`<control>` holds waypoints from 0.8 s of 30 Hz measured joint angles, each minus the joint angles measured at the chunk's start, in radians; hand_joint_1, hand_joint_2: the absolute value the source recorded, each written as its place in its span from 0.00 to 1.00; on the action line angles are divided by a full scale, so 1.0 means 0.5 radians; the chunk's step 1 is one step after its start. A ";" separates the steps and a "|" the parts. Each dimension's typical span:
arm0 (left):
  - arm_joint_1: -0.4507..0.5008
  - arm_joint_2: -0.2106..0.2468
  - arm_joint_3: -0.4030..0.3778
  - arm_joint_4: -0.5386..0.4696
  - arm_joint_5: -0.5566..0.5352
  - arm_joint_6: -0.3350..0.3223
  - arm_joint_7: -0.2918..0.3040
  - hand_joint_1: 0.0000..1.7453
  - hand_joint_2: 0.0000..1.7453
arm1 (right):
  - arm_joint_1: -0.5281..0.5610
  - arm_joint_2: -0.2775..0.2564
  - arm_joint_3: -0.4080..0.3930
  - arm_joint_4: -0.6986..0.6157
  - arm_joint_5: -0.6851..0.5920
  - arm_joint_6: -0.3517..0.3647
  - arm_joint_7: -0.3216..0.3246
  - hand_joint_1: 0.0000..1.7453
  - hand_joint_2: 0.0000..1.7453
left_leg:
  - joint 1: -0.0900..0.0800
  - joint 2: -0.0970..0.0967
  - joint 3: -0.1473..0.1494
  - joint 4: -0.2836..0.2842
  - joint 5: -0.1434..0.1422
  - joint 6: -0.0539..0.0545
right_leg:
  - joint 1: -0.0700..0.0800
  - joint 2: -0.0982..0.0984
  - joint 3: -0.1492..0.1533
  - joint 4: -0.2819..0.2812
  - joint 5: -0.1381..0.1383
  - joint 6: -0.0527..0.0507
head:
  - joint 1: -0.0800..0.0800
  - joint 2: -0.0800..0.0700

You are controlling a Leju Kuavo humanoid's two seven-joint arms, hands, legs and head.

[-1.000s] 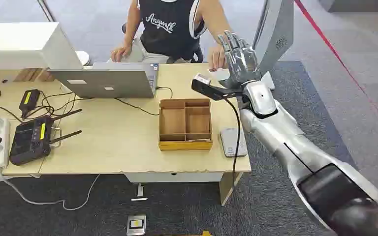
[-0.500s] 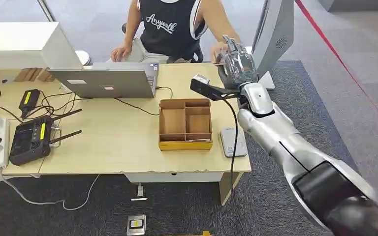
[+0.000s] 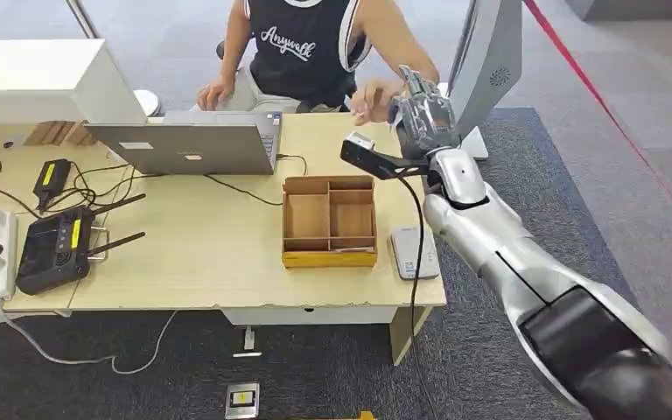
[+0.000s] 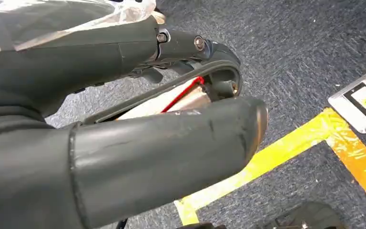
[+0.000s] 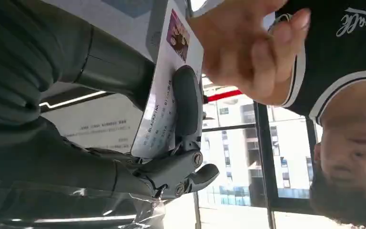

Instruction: Pass the card to the sensor for recognition and then transmit it.

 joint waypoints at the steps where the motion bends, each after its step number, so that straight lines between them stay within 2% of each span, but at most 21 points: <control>1: 0.000 0.000 0.000 0.000 -0.002 0.000 0.000 0.00 0.00 | 0.000 -0.001 0.000 0.002 -0.009 -0.005 -0.008 1.00 1.00 | 0.000 0.000 0.000 0.000 0.000 0.000 | 0.000 0.000 0.000 0.000 0.000 0.000 | 0.001 0.000; 7: 0.002 -0.001 0.001 0.000 0.035 0.004 0.000 0.00 0.00 | 0.020 -0.026 0.009 0.007 -0.031 -0.040 -0.049 1.00 1.00 | 0.000 0.000 0.000 0.000 0.000 0.000 | 0.000 0.000 0.000 0.000 0.000 0.000 | 0.001 0.000; 12: 0.006 -0.002 0.005 0.001 0.082 0.014 0.000 0.00 0.00 | 0.071 -0.090 0.014 -0.054 -0.032 -0.057 -0.026 1.00 1.00 | 0.000 0.000 0.000 0.001 0.000 0.000 | 0.000 0.000 0.000 -0.001 0.000 0.000 | 0.001 0.000; 24: 0.019 -0.009 0.027 0.001 0.142 0.042 -0.017 0.00 0.00 | 0.383 -0.455 -0.079 -0.562 -0.058 -0.063 0.155 1.00 1.00 | 0.000 0.001 0.001 0.001 -0.001 0.001 | 0.000 0.000 0.000 -0.002 0.000 0.000 | 0.001 0.000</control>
